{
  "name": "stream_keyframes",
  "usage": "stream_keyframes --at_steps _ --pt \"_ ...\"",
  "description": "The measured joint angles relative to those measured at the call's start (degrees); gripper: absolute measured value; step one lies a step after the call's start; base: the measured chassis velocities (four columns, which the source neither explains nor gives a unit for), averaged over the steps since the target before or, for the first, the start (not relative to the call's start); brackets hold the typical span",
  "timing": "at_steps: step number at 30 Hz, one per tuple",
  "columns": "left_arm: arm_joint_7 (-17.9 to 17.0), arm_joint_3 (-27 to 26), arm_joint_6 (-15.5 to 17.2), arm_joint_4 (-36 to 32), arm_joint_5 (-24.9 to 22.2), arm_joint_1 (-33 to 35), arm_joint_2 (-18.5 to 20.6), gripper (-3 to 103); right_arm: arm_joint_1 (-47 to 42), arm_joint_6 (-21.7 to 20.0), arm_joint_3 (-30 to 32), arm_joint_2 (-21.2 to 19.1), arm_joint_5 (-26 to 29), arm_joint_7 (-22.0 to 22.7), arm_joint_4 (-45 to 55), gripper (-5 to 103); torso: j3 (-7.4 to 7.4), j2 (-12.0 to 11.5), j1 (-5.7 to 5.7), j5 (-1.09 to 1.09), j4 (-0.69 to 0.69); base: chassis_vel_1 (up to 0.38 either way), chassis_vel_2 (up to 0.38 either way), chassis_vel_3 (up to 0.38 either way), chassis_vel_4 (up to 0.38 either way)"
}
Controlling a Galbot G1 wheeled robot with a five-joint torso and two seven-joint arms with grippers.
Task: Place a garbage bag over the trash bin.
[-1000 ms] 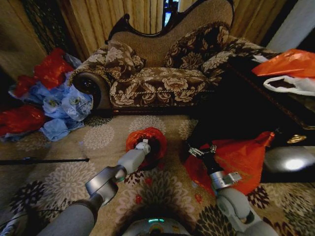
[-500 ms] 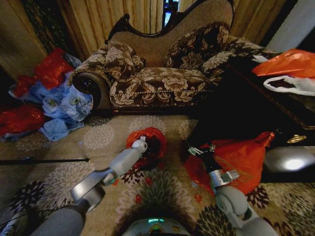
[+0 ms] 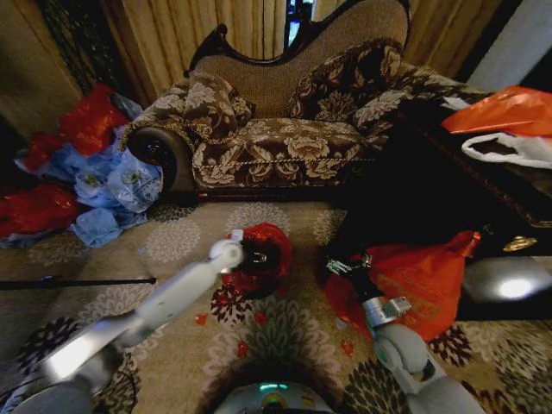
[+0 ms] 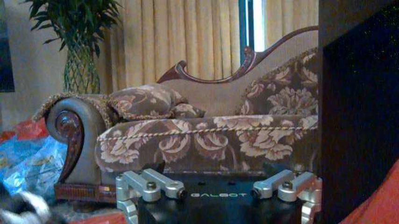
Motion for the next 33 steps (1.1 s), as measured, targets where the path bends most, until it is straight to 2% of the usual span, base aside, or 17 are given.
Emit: stream_keyframes --at_steps 1,2,3,4,5,6,8,10,11,15,19,20,24,31,33 --pt "4.07 -3.06 -1.93 -2.90 2.47 2.64 2.67 98 0.01 0.00 -0.14 0.05 -0.05 -0.05 -0.20 100 0.00 0.00 0.00 -0.01 -0.02 0.000 0.000 0.000 0.000" --pt "11.02 -7.27 -5.82 -4.80 8.80 7.09 6.56 100 0.03 0.01 -0.38 0.25 -0.25 -0.10 -0.44 100 -0.01 0.01 0.00 0.03 -0.01 0.000 0.000 0.000 0.000" --pt "11.02 -7.27 -5.82 -4.80 8.80 7.09 6.56 100 0.03 0.01 -0.38 0.25 -0.25 -0.10 -0.44 100 -0.01 0.01 0.00 0.03 -0.01 0.000 0.000 0.000 0.000" --pt "15.88 -9.79 -9.54 -4.35 14.33 10.57 8.75 100 0.08 0.01 -0.61 0.52 -0.45 -0.13 -0.63 100 -0.01 0.02 -0.01 0.05 0.01 0.000 0.000 0.000 0.000" --pt "20.90 -12.13 -14.64 -1.90 20.96 14.30 10.17 100 0.12 0.01 -0.87 0.84 -0.73 -0.13 -0.75 100 0.00 0.01 -0.01 -0.02 0.02 0.000 0.000 0.000 0.000" --pt "20.90 -12.13 -14.64 -1.90 20.96 14.30 10.17 100 0.12 0.01 -0.87 0.84 -0.73 -0.13 -0.75 100 0.00 0.01 -0.01 -0.02 0.02 0.000 0.000 0.000 0.000" --pt "25.68 -13.76 -22.19 4.06 29.17 18.46 10.18 100 0.06 -0.01 -1.23 1.41 -1.22 -0.14 -0.87 100 0.00 0.01 0.00 -0.03 0.03 0.000 0.000 0.000 0.000" --pt "27.58 -13.81 -26.74 9.48 31.63 19.83 8.12 100 -0.31 -0.05 -1.33 1.62 -1.66 -0.11 -0.88 100 0.01 0.01 0.00 -0.03 0.01 0.000 0.000 0.000 0.000" --pt "27.58 -13.81 -26.74 9.48 31.63 19.83 8.12 100 -0.31 -0.05 -1.33 1.62 -1.66 -0.11 -0.88 100 0.01 0.01 0.00 -0.03 0.01 0.000 0.000 0.000 0.000" --pt "29.84 -11.73 -28.54 18.59 29.79 17.21 2.61 100 -1.74 -0.01 -0.57 1.45 -2.22 -0.02 -0.65 100 0.01 0.01 0.00 -0.01 -0.01 0.000 0.000 0.000 0.000" --pt "29.95 -11.03 -28.32 22.84 26.93 14.58 0.17 102 -2.85 0.25 0.10 1.38 -2.55 0.01 -0.45 100 0.01 0.01 0.01 0.00 -0.03 0.000 0.000 0.000 0.000" --pt "29.83 -10.68 -27.88 25.33 25.14 12.93 -1.08 100 -3.40 0.48 0.45 1.36 -2.64 0.02 -0.39 100 0.01 0.01 0.01 0.02 -0.03 0.000 0.000 0.000 0.000" --pt "29.99 -9.37 -27.11 29.75 22.78 9.74 -3.30 99 -4.04 0.72 0.97 1.34 -2.83 0.07 -0.38 100 0.01 0.00 0.01 0.02 -0.02 0.000 0.000 0.000 0.000" --pt "30.38 -8.11 -26.94 36.79 22.81 5.93 -8.73 97 -4.07 0.93 1.06 1.42 -3.10 0.22 -0.80 100 0.01 -0.01 0.01 -0.01 -0.02 0.000 0.000 0.000 0.000" --pt "30.53 -8.07 -27.04 38.55 23.52 4.74 -10.24 100 -4.21 0.96 1.19 1.35 -3.10 0.27 -0.80 100 0.01 0.00 0.01 0.02 -0.02 0.000 0.000 0.000 0.000"
